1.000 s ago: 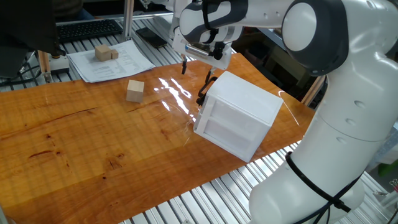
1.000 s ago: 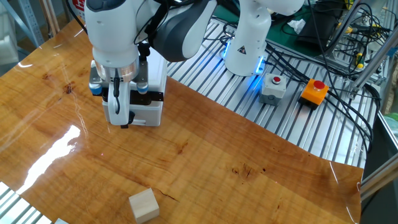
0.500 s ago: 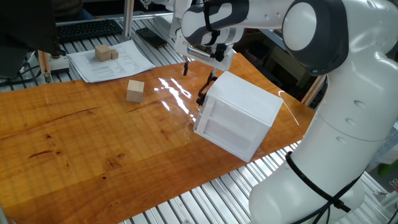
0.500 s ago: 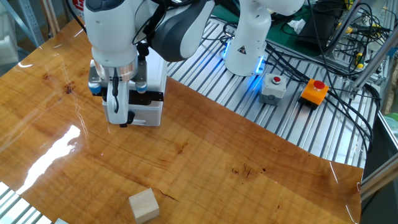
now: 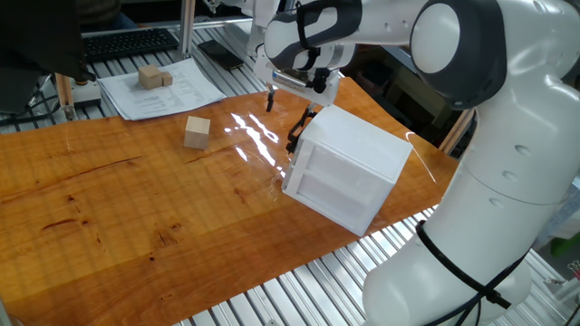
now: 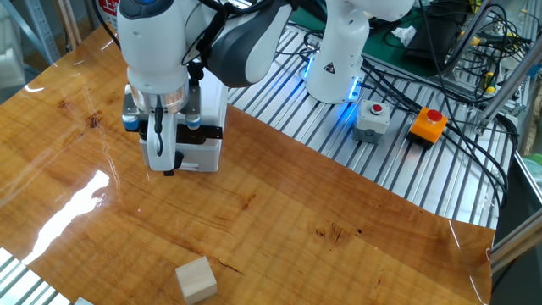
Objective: Put things in the drawer
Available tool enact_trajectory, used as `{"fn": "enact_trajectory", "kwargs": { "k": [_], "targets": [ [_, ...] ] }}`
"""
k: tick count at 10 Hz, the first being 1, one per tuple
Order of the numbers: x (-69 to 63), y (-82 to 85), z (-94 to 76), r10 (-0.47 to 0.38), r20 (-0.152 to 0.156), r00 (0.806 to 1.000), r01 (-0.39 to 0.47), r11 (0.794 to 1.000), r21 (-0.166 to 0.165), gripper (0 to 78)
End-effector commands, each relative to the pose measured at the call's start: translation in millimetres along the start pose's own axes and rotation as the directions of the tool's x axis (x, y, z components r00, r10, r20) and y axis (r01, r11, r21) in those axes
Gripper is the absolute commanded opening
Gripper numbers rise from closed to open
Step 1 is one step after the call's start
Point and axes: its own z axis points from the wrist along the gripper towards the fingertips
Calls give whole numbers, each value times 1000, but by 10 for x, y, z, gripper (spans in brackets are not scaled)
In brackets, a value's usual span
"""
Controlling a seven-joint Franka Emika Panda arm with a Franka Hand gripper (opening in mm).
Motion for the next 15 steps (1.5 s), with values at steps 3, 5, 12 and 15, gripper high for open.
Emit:
{"fn": "enact_trajectory", "kwargs": {
  "k": [3, 5, 12, 15],
  "targets": [
    [1, 1, 57, 8, 5, 1000, -8, 1000, -1, 774],
    [-3, 12, 56, 11, 8, 1000, -11, 1000, -3, 774],
    [17, 129, -18, 25, -1, 1000, -25, 1000, -12, 774],
    [17, 167, -38, 25, -6, 1000, -26, 999, -27, 774]
  ]
}}
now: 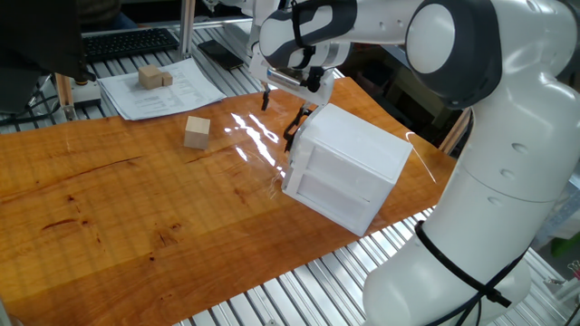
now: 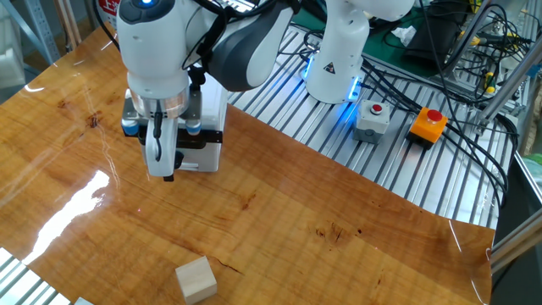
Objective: Put things in the drawer
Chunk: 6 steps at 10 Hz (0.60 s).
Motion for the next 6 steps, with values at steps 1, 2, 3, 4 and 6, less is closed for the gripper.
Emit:
{"fn": "enact_trajectory", "kwargs": {
  "k": [1, 2, 3, 4, 6],
  "targets": [
    [1, 52, -36, 3, 3, 1000, -3, 1000, -19, 774],
    [2, 59, -40, 4, 3, 1000, -4, 1000, -20, 774],
    [2, 65, -43, 5, 3, 1000, -5, 1000, -20, 774],
    [14, 81, -43, 9, 2, 1000, -9, 1000, -23, 774],
    [33, 106, -40, 14, 4, 1000, -14, 1000, -26, 774]
  ]
}}
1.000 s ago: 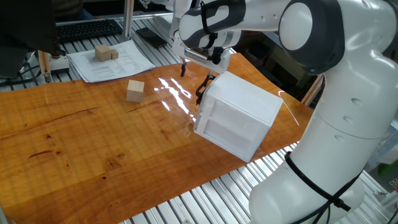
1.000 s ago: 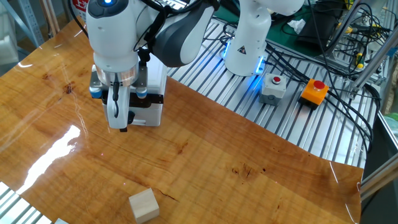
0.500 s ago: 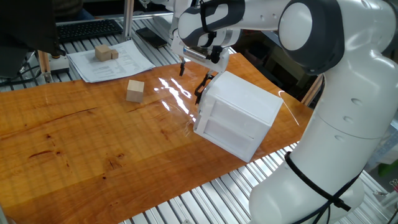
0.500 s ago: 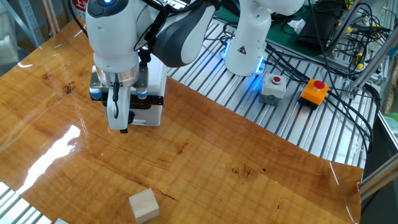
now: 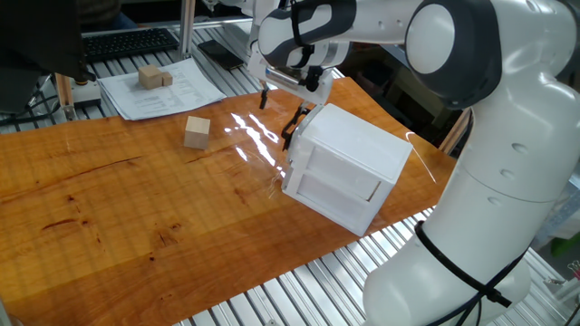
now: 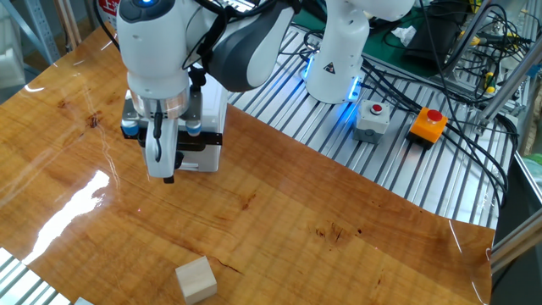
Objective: Put things in the drawer
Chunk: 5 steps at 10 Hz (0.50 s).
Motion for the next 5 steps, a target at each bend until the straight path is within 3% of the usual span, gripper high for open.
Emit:
{"fn": "enact_trajectory", "kwargs": {
  "k": [1, 5],
  "targets": [
    [27, 77, -32, 11, 4, 1000, -11, 1000, -11, 774],
    [27, 159, -47, 11, 4, 1000, -11, 1000, -9, 774]
  ]
}}
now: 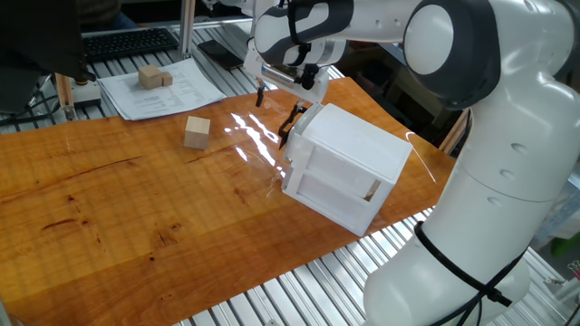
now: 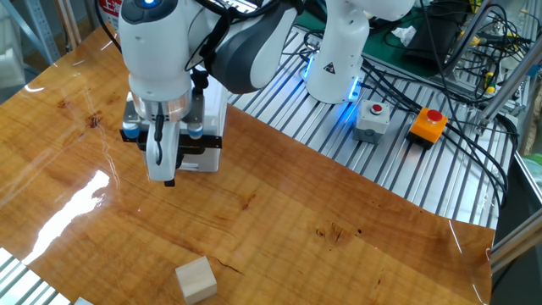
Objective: Put things in the drawer
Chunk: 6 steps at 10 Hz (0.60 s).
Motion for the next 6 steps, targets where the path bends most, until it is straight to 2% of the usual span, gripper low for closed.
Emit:
{"fn": "enact_trajectory", "kwargs": {
  "k": [1, 6],
  "targets": [
    [1, 47, 12, -2, 5, 1000, 2, 1000, -1, 774],
    [-27, 123, 17, -1, 6, 1000, 1, 1000, 0, 774]
  ]
}}
